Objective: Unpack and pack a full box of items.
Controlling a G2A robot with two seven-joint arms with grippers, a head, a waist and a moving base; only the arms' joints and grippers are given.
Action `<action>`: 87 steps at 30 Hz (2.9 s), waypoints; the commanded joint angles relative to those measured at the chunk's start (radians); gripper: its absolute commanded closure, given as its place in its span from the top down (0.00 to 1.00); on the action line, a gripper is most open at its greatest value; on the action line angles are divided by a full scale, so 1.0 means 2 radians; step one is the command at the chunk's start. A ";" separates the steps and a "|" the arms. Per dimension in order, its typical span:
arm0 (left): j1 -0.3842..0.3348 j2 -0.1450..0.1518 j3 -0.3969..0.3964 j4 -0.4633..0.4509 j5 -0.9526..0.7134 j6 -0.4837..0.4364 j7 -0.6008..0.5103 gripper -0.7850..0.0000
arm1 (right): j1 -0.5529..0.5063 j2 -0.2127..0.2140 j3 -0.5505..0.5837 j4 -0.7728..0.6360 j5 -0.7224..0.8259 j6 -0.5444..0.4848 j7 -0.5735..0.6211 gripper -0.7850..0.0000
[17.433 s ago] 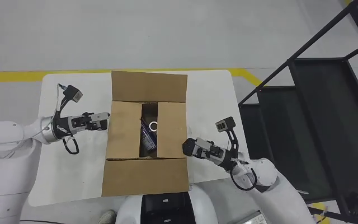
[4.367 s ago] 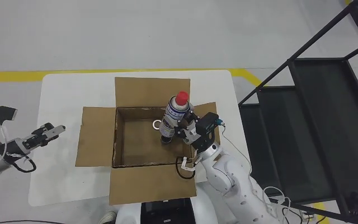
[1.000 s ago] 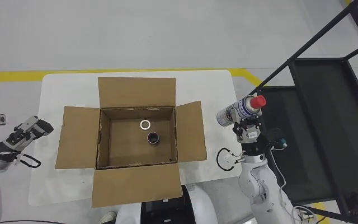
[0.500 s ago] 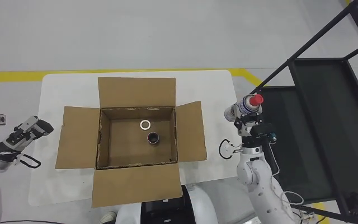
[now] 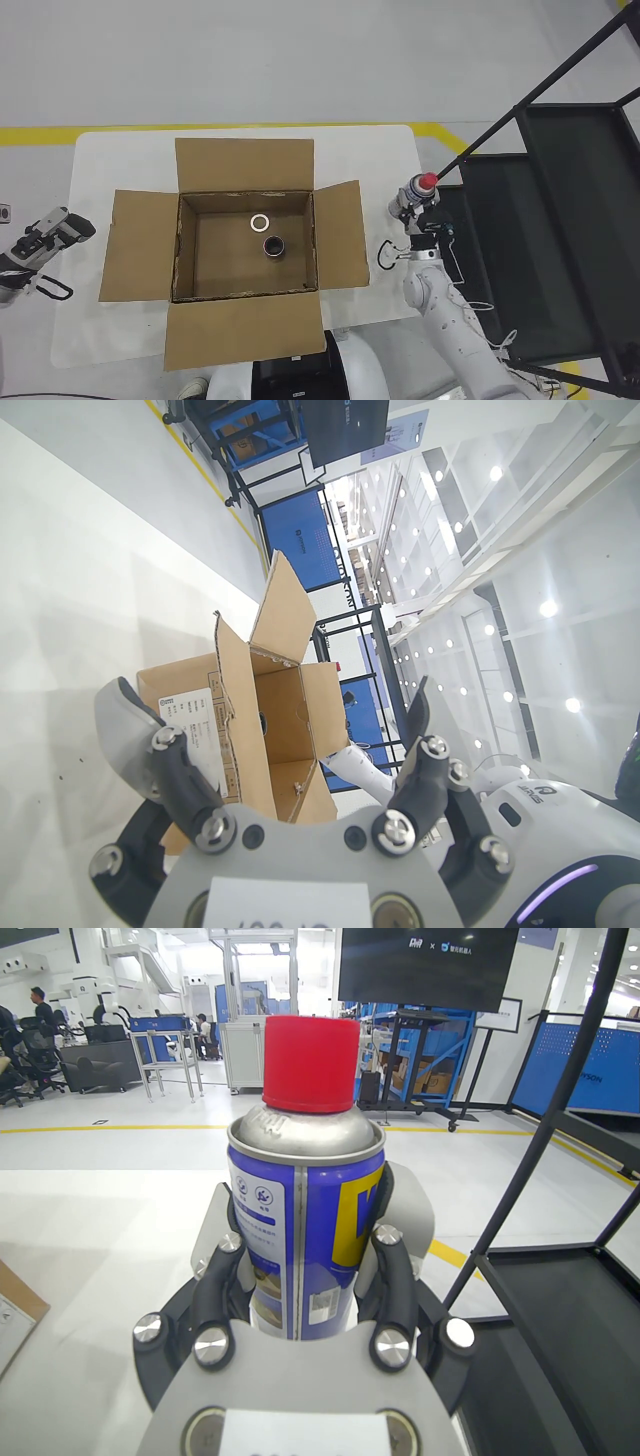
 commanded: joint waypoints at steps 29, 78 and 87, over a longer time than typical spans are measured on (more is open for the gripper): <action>0.000 0.000 0.000 0.000 0.000 0.000 0.000 1.00 | 0.087 -0.035 -0.037 0.178 0.044 -0.007 -0.130 1.00; 0.000 0.000 0.000 0.000 0.000 0.000 0.000 1.00 | -0.117 0.017 -0.133 -0.573 -0.259 -0.272 0.534 1.00; 0.000 0.000 0.000 0.000 0.000 0.000 0.000 1.00 | -0.115 0.017 -0.136 -0.571 -0.261 -0.270 0.546 1.00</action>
